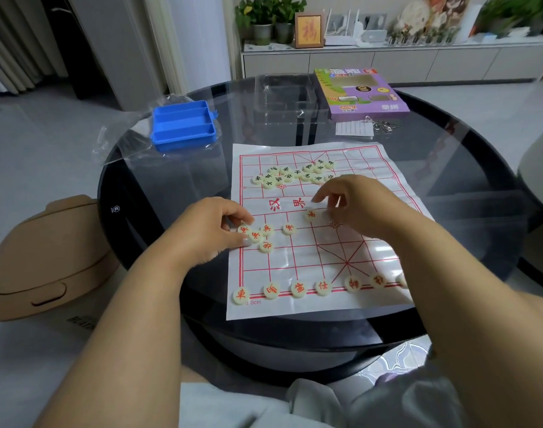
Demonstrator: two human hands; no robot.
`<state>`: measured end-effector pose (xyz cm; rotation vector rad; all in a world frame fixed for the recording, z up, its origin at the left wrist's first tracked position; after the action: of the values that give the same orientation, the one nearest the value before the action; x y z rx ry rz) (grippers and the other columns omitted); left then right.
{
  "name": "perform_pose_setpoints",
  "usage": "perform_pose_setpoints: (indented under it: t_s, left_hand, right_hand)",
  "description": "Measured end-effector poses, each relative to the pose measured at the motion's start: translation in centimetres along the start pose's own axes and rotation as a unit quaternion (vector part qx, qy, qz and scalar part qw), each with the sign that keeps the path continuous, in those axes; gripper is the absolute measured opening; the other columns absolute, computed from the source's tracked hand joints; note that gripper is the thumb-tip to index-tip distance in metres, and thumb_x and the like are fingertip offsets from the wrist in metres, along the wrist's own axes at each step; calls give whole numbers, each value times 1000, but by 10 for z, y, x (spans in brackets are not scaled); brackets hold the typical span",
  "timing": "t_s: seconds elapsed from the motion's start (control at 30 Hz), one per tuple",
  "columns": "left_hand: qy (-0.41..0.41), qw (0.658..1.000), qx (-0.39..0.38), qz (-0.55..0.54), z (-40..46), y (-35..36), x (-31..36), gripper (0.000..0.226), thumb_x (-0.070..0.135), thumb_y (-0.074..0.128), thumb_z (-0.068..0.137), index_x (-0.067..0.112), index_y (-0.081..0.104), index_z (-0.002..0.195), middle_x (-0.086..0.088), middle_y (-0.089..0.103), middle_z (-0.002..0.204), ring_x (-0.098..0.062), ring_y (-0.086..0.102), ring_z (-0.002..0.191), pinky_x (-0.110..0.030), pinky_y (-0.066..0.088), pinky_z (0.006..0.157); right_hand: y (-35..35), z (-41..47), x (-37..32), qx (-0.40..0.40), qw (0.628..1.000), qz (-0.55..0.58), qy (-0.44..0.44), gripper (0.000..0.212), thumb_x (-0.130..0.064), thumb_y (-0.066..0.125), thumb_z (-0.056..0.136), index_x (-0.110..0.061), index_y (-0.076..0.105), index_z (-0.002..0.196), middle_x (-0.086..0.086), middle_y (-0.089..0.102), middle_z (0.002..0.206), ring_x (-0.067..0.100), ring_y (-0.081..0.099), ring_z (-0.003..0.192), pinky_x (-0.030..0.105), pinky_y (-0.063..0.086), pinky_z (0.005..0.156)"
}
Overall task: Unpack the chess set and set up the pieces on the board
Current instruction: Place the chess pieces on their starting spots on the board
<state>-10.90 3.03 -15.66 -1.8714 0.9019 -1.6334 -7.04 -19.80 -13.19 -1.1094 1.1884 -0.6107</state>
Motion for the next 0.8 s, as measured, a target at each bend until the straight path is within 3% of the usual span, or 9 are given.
perform_pose_setpoints:
  t_s: [0.07,0.27,0.37,0.6,0.8]
  left_hand:
    - [-1,1000,-2,-3,0,0,1,33,23,78,76,29,64,106,12,57,107,-10,60,87,-17,52,67]
    - [1,1000,-2,-2,-1,1,1,31,24,78,76,30,64,103,14,56,102,-10,59,85,-15,49,64]
    - [3,1000,-3,-4,0,1,1,32,23,78,76,31,64,103,14,56,102,-10,59,86,-15,49,64]
    - [5,1000,-4,2,0,1,1,31,23,78,75,33,63,100,15,55,100,-10,58,86,-15,50,65]
    - [5,1000,-1,-2,0,1,2,32,23,78,75,32,62,101,13,56,101,-11,59,87,-16,50,66]
  right_hand:
    - [6,0,-5,-21,1000,-8,-12,33,-12,62,88,-25,63,118,-5,57,100,16,55,92,26,47,77]
    - [12,3,-9,-37,998,-37,-24,24,-14,60,88,-23,66,110,-3,56,101,16,54,88,22,43,69]
    - [7,0,-2,-47,998,-41,-19,24,-12,57,89,-21,66,109,-3,58,103,15,55,90,26,48,78]
    - [-3,-10,16,-72,997,-40,-1,23,-9,60,88,-24,67,104,-5,57,101,15,56,90,30,52,84]
    - [-1,-10,14,-71,997,-43,-10,24,-9,62,87,-22,67,107,-4,57,103,15,56,91,25,50,82]
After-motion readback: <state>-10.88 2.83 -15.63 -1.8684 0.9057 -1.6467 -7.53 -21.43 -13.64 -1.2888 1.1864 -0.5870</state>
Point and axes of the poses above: each hand's wrist, its own z-axis towards the middle knuckle, its own y-axis out of the palm, x = y × z, the point moved 3 cm from there along z, towards the middle knuckle
